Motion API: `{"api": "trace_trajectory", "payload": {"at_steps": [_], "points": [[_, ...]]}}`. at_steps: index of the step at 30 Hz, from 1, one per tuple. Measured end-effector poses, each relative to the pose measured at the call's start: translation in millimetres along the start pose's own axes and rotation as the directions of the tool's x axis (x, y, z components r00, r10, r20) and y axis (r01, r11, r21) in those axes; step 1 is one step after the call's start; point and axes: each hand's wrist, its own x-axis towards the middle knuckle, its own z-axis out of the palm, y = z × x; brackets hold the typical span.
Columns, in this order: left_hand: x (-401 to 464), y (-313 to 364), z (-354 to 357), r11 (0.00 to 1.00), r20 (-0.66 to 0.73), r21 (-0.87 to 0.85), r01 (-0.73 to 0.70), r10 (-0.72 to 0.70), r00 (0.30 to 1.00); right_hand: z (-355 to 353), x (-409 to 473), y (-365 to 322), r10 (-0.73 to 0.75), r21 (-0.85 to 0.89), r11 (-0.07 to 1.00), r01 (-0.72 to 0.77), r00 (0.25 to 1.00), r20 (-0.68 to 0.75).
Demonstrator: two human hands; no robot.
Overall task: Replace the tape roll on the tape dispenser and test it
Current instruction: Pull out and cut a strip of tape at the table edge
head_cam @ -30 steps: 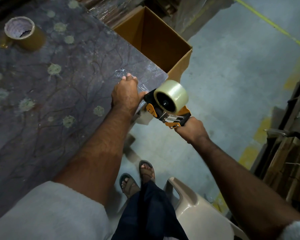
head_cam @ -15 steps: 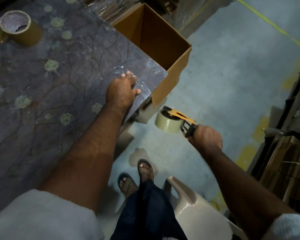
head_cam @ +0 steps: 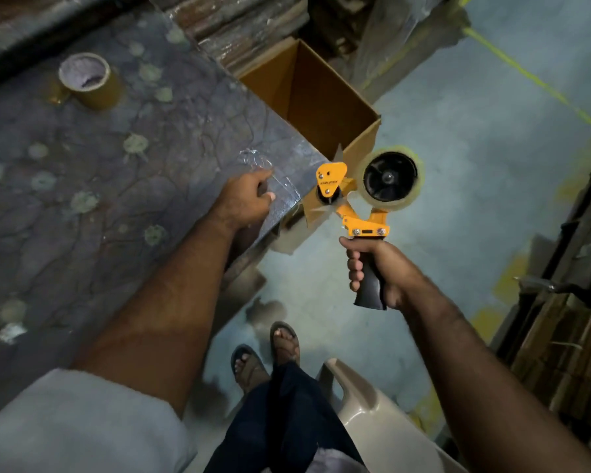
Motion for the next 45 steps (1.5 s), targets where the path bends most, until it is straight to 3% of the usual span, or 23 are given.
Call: {"api": "trace_trajectory", "payload": {"at_steps": [7, 16, 21, 25, 30, 33, 37, 41, 45], "points": [[-60, 9, -36, 0.988, -0.073, -0.153, -0.014, 0.002, 0.997, 56, -40, -25, 0.007, 0.113, 0.993, -0.026, 0.985, 0.170], [-161, -15, -118, 0.959, -0.346, -0.281, 0.031, -0.131, 0.929, 153, -73, -38, 0.050, -0.123, 0.992, -0.011, 0.946, 0.320], [-183, -41, -142, 0.947, -0.454, -0.301, 0.109, -0.243, 0.857, 188, -42, -62, -0.055, -0.374, 0.918, 0.131, 0.977, 0.206], [-171, -58, -150, 0.928, -0.477, -0.340, 0.150, -0.308, 0.823, 205, -1, -88, -0.258, -0.592, 0.759, 0.269, 0.960, 0.106], [-143, -64, -154, 0.915, -0.492, -0.335, 0.223, -0.372, 0.787, 224, 58, -114, -0.428, -0.806, 0.464, 0.368, 0.890, 0.160], [-121, -63, -150, 0.914, -0.467, -0.304, 0.268, -0.388, 0.794, 233, 90, -120, -0.472, -0.898, 0.294, 0.326, 0.867, 0.160], [-100, -61, -143, 0.907, -0.454, -0.282, 0.314, -0.414, 0.789, 243, 117, -124, -0.536, -0.964, 0.177, 0.200, 0.841, 0.076], [-86, -61, -134, 0.891, -0.431, -0.273, 0.363, -0.450, 0.782, 248, 145, -122, -0.606, -0.990, -0.087, 0.111, 0.783, 0.141], [-80, -66, -131, 0.870, -0.407, -0.253, 0.423, -0.492, 0.769, 250, 170, -116, -0.611, -0.981, -0.160, 0.109, 0.770, 0.186]]}}
